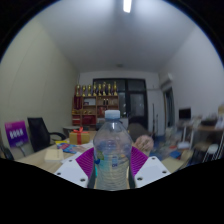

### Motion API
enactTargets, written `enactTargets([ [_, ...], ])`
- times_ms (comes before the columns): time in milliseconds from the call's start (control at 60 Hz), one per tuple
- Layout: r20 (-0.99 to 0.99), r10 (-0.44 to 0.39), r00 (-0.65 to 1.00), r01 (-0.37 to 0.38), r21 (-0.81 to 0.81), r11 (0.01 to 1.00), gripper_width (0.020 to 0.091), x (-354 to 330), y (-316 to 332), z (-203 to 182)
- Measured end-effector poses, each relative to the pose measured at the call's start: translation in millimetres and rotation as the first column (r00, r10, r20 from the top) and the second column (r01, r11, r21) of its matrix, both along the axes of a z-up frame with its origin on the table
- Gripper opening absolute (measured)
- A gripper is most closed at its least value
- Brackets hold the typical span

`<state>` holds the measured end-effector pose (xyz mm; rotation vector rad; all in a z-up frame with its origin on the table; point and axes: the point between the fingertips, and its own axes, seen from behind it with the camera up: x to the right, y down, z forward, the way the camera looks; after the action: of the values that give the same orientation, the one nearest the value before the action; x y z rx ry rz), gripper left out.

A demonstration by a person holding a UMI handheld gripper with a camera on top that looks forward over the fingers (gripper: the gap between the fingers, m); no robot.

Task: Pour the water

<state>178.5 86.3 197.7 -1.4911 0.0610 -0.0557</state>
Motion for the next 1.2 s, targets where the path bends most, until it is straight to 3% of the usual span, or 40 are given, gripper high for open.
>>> enactTargets([
  [100,-0.058,-0.021,0.998,0.021,-0.007,1.0,0.0465,4,-5,-44],
  [117,-0.038,-0.022,0.999,0.022,-0.016,1.0,0.0465,13,10,-32],
  [367,0.058,0.007,0.998,-0.002,-0.095,0.996,0.048,9,25,-90],
  [533,0.003,0.002,1.0,-0.001,-0.057,0.998,0.0503,15,24,-89],
  [833,-0.057,0.048,0.997,-0.057,-0.154,0.986,0.0837,15,8,-87],
  [1200,0.013,0.065,0.998,-0.061,-0.177,0.982,0.083,-11,-143,-62],
])
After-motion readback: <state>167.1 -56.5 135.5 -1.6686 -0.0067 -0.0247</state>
